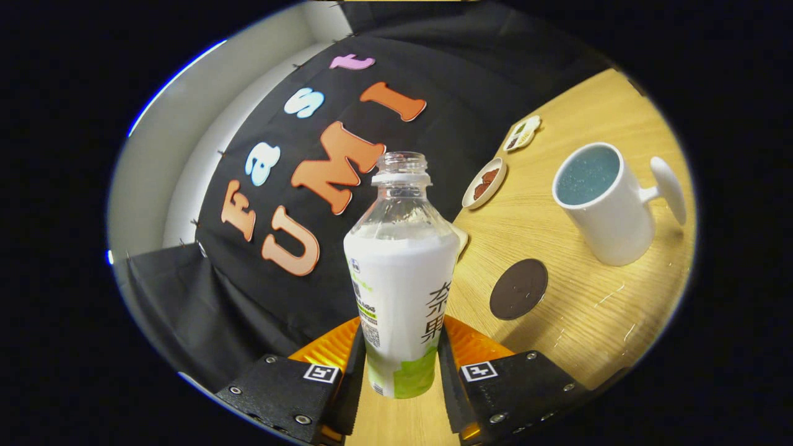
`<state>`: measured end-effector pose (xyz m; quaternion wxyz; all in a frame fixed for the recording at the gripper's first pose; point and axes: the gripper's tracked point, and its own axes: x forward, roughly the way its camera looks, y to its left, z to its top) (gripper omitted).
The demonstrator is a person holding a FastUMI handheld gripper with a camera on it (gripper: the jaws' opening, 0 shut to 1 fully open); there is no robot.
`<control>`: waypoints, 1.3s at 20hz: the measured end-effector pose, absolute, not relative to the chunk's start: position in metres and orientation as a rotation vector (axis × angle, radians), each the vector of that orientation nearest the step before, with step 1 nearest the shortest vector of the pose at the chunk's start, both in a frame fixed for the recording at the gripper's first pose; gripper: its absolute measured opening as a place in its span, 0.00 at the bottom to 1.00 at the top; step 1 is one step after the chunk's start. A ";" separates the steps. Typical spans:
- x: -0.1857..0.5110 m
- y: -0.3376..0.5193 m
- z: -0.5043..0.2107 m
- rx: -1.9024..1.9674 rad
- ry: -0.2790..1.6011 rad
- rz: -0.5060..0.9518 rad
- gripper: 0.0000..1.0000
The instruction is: Take the bottle from table, then pour the juice into the cup, finally place the bottle on the coaster
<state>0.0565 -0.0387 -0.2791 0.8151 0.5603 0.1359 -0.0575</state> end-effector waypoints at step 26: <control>0.074 -0.078 -0.274 1.775 0.187 -0.263 0.57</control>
